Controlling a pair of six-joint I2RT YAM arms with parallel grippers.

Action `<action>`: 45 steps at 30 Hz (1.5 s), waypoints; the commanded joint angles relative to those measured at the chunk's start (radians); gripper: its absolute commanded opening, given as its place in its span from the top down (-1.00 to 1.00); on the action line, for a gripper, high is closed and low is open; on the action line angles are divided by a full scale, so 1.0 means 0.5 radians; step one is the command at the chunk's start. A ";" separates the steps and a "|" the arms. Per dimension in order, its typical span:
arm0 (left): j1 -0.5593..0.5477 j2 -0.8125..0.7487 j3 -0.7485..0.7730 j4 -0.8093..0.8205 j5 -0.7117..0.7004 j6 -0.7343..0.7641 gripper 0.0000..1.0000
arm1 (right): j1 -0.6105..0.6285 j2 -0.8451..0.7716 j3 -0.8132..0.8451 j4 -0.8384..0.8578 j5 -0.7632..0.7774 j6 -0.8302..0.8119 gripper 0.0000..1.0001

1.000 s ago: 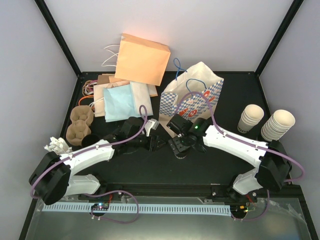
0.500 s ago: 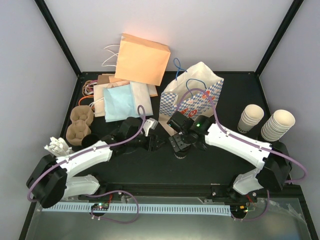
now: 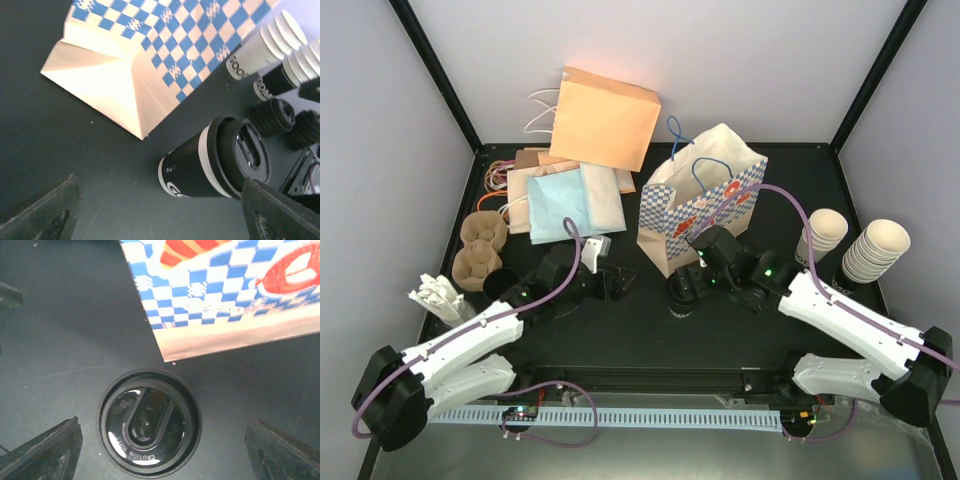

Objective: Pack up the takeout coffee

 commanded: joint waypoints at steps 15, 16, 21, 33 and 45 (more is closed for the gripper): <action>-0.123 0.542 0.083 0.557 0.528 -0.220 -0.12 | -0.340 0.004 -0.217 0.226 -0.623 -0.163 -0.52; -0.124 0.569 0.100 0.556 0.531 -0.216 -0.10 | -0.335 0.028 -0.190 0.186 -0.610 -0.173 -0.53; -0.124 0.646 0.155 0.547 0.504 -0.216 -0.07 | -0.221 0.128 -0.077 -0.025 -0.334 -0.162 -0.78; -0.123 0.733 0.190 0.565 0.474 -0.232 -0.03 | 0.054 0.389 0.096 -0.215 0.083 0.005 -0.73; -0.121 0.734 0.204 0.517 0.456 -0.190 -0.03 | 0.091 0.470 0.147 -0.169 0.011 0.014 -0.87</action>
